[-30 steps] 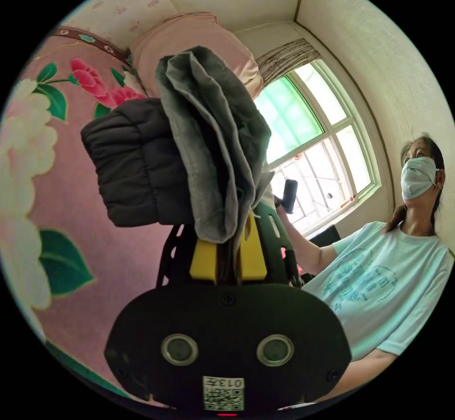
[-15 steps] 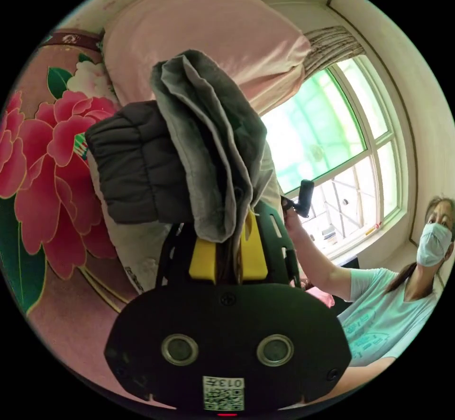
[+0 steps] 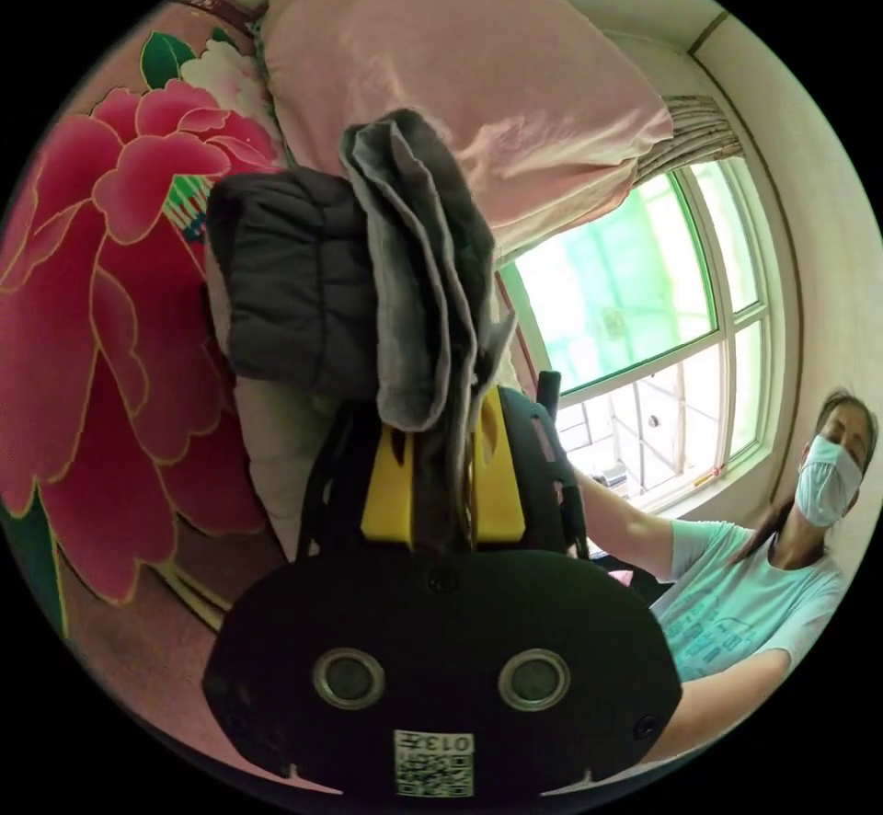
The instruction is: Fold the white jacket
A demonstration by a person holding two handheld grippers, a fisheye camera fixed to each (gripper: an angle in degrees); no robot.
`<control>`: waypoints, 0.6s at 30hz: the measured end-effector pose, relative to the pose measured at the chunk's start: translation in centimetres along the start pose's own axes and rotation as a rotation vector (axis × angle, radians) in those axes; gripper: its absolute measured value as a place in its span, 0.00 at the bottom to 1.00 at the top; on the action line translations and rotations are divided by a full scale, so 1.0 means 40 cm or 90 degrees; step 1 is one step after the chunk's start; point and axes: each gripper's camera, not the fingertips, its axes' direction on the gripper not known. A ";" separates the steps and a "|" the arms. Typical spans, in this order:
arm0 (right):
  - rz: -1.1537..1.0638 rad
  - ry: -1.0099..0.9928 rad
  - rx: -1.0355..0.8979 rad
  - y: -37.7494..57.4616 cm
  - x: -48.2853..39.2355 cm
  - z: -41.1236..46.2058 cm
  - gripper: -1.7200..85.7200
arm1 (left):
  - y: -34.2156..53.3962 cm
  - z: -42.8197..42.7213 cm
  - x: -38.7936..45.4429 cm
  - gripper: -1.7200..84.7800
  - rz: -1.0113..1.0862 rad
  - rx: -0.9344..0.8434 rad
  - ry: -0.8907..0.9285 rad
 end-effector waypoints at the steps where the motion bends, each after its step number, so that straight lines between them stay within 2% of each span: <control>1: 0.004 -0.024 0.005 0.006 0.004 -0.023 0.16 | 0.006 -0.014 0.012 0.12 0.000 0.005 -0.009; 3: 0.011 -0.052 0.029 0.047 0.005 -0.136 0.15 | 0.057 -0.103 0.064 0.11 -0.004 0.034 -0.054; 7: 0.001 0.007 0.127 0.160 -0.072 -0.326 0.14 | 0.211 -0.259 0.190 0.09 0.002 0.069 -0.131; 10: -0.060 0.040 0.144 0.275 -0.239 -0.382 0.08 | 0.395 -0.357 0.334 0.05 0.012 0.064 -0.215; 13: -0.095 0.031 0.084 0.391 -0.423 -0.309 0.04 | 0.615 -0.437 0.471 0.02 -0.011 0.070 -0.314; 18: -0.211 -0.005 -0.051 0.554 -0.800 -0.018 0.03 | 1.008 -0.577 0.669 0.02 -0.102 0.117 -0.449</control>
